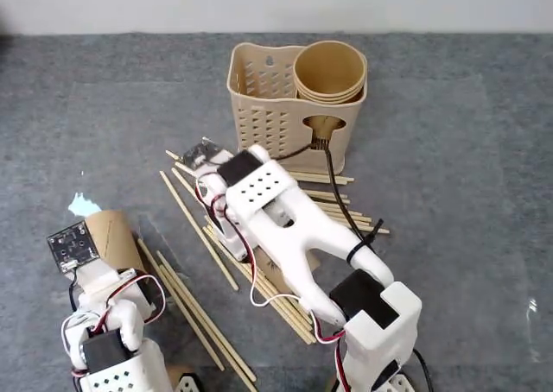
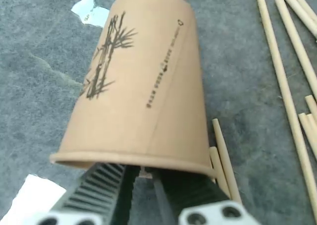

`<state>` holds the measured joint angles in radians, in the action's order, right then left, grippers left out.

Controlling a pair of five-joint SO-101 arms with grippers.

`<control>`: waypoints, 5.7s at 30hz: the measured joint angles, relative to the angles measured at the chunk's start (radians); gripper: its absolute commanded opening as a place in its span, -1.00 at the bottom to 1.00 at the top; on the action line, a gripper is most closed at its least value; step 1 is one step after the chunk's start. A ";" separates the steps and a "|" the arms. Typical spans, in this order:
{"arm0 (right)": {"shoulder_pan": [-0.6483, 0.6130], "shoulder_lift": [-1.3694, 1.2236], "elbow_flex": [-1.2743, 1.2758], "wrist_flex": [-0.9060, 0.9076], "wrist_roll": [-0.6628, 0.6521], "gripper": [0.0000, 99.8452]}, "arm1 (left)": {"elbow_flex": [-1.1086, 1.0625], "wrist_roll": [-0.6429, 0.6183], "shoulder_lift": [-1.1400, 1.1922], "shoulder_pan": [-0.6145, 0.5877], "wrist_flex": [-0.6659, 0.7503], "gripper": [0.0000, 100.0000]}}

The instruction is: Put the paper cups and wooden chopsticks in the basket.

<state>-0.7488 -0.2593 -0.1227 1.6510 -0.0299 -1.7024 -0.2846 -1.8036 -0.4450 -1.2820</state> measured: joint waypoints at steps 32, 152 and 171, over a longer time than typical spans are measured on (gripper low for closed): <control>0.362 0.427 -0.299 -0.423 -0.144 -0.51 | 0.000 0.000 0.000 0.000 0.000 -0.97; 0.437 0.147 -0.428 -0.344 0.012 -0.98 | 0.000 0.000 0.000 0.000 0.000 -0.97; 0.434 0.126 -0.430 -0.338 0.012 -0.98 | 0.000 0.000 0.000 0.000 0.000 -0.97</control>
<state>-0.3145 -0.1335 -0.5524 1.3134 -0.0176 -1.7024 -0.2846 -1.8036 -0.4450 -1.2820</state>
